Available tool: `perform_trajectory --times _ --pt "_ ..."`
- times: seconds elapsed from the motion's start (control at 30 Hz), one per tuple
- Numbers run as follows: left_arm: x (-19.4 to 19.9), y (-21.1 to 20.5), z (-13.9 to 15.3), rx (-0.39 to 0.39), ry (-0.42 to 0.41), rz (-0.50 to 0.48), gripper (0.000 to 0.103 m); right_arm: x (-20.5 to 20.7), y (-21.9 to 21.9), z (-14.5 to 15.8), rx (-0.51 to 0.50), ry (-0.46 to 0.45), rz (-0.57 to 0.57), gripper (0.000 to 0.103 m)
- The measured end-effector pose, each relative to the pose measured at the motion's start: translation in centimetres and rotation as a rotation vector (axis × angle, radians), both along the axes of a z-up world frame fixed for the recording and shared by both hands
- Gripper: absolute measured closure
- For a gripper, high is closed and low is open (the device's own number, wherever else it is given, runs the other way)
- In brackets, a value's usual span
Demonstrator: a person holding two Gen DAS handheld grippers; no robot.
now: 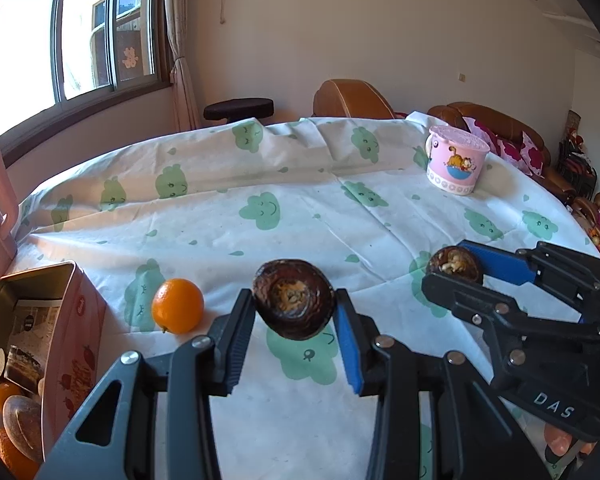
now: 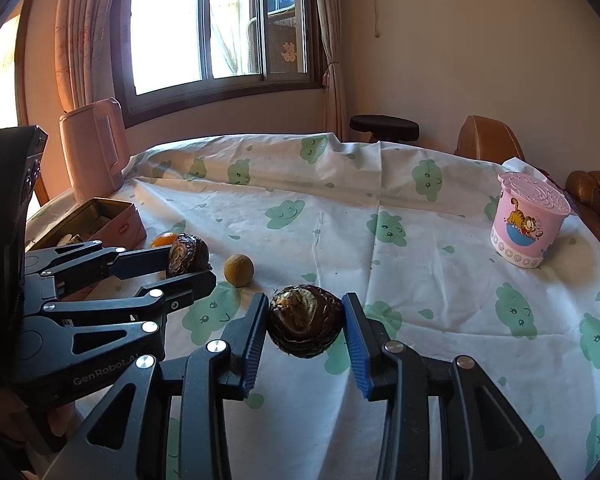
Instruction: Organize fruits
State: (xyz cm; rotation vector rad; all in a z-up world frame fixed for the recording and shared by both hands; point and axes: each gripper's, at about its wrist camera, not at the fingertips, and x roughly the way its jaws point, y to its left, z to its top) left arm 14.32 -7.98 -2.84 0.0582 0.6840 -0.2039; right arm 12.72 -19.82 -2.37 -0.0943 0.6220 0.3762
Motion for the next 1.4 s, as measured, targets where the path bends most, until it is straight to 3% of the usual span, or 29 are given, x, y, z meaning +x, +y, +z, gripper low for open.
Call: perform_trajectory --times 1.4 --pt "-2.3 0.5 1.6 -0.003 -0.150 0.047 0.062 -2.0 -1.1 1.4 0.057 -0.126 -0.015 0.063"
